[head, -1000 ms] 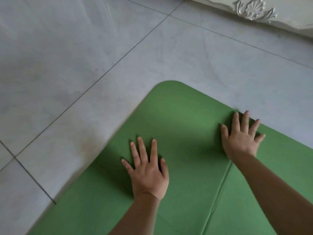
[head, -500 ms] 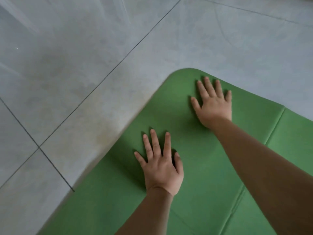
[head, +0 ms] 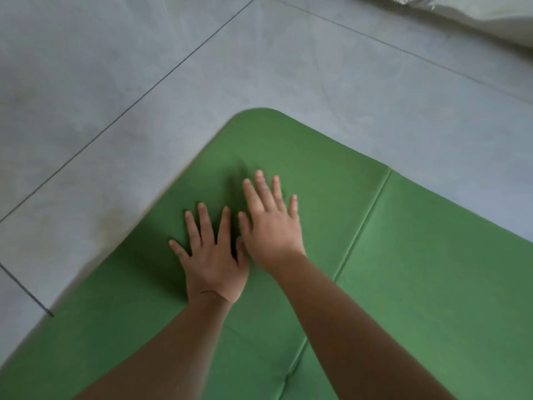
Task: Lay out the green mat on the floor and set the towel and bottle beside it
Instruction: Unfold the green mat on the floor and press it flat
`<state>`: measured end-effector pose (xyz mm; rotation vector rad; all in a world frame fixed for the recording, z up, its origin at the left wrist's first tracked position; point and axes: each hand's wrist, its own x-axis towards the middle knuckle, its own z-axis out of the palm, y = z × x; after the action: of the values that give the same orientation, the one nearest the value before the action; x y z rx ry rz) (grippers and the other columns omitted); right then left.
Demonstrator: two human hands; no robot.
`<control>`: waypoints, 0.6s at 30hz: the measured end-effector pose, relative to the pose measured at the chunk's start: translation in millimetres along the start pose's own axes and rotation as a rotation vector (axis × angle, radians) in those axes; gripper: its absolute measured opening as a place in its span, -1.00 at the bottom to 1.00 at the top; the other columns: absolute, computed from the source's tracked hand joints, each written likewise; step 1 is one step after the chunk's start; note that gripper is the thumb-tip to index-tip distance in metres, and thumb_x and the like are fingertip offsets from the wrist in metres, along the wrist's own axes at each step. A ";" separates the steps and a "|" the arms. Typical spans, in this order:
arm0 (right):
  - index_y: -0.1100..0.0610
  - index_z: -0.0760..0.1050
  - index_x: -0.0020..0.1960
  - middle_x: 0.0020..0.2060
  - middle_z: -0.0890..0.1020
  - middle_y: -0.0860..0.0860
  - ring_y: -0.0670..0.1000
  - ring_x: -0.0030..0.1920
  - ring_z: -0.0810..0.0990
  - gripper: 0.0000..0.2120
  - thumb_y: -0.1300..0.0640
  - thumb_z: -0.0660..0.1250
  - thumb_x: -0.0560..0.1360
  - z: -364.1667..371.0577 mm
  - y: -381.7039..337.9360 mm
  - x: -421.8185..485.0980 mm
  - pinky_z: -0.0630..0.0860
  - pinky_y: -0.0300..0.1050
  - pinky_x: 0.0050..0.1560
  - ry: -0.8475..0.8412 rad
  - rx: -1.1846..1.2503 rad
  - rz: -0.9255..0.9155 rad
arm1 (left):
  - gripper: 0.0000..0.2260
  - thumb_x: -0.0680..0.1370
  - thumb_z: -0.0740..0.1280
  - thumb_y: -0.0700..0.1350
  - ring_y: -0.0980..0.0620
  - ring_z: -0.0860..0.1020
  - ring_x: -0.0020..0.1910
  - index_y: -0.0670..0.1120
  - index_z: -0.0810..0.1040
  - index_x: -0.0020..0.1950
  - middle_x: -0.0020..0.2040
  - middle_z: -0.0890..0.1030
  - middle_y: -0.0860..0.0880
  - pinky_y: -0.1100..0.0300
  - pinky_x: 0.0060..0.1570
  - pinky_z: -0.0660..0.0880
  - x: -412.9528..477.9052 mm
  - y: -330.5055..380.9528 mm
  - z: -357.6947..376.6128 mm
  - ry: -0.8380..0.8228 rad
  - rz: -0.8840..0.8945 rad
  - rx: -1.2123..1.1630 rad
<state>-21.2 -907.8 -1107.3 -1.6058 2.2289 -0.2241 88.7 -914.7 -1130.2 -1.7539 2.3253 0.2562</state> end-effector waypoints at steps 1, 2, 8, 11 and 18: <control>-0.02 -0.14 0.53 0.51 -0.21 -0.10 0.04 0.51 -0.27 -0.48 -0.06 -0.14 0.61 7.5 -10.3 -7.2 -0.31 0.15 0.42 -0.060 0.024 -0.087 | -0.42 0.55 -0.13 0.14 -0.14 -0.31 0.50 0.08 -0.23 0.53 0.53 -0.30 -0.08 -0.32 0.39 -0.09 0.0 0.0 1.1 0.003 0.001 0.012; -0.04 -0.10 0.53 0.52 -0.17 -0.12 0.01 0.52 -0.26 -0.50 -0.04 -0.13 0.62 11.5 -8.7 -12.7 -0.29 0.14 0.44 -0.097 0.016 -0.131 | -0.42 0.54 -0.13 0.14 -0.13 -0.29 0.51 0.08 -0.22 0.53 0.54 -0.29 -0.08 -0.32 0.38 -0.09 -0.1 0.0 1.5 0.013 0.000 0.002; -0.16 -0.22 0.51 0.42 -0.29 -0.25 -0.10 0.47 -0.30 -0.47 -0.16 -0.19 0.57 -4.1 110.6 -49.2 -0.30 0.05 0.43 0.073 -0.129 0.106 | -0.46 0.56 -0.14 0.12 -0.12 -0.22 0.52 0.10 -0.11 0.54 0.56 -0.19 -0.08 -0.32 0.38 -0.11 -1.5 -1.2 -3.9 0.074 0.024 -0.066; -0.18 -0.28 0.49 0.42 -0.31 -0.24 -0.14 0.44 -0.33 -0.46 -0.20 -0.24 0.54 -16.4 159.6 -82.7 -0.30 0.04 0.41 0.105 -0.151 0.299 | -0.47 0.57 -0.11 0.13 -0.13 -0.20 0.53 0.09 -0.10 0.54 0.56 -0.17 -0.09 -0.34 0.38 -0.10 -2.6 -3.0 -0.4 0.095 0.038 -0.063; -0.18 -0.35 0.48 0.43 -0.39 -0.16 0.01 0.50 -0.30 -0.48 -0.17 -0.23 0.59 -29.7 211.4 -182.7 -0.12 0.29 0.43 -0.041 -0.156 0.603 | -0.47 0.59 0.00 0.12 -0.17 -0.09 0.53 0.00 0.07 0.54 0.56 -0.04 -0.14 -0.31 0.40 -0.04 -25.9 8.7 -1.3 0.133 0.190 -0.080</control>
<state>-168.6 -668.7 -1114.4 -0.9194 2.6237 0.1510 87.2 -888.8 -1121.7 -1.6316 2.6150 0.2748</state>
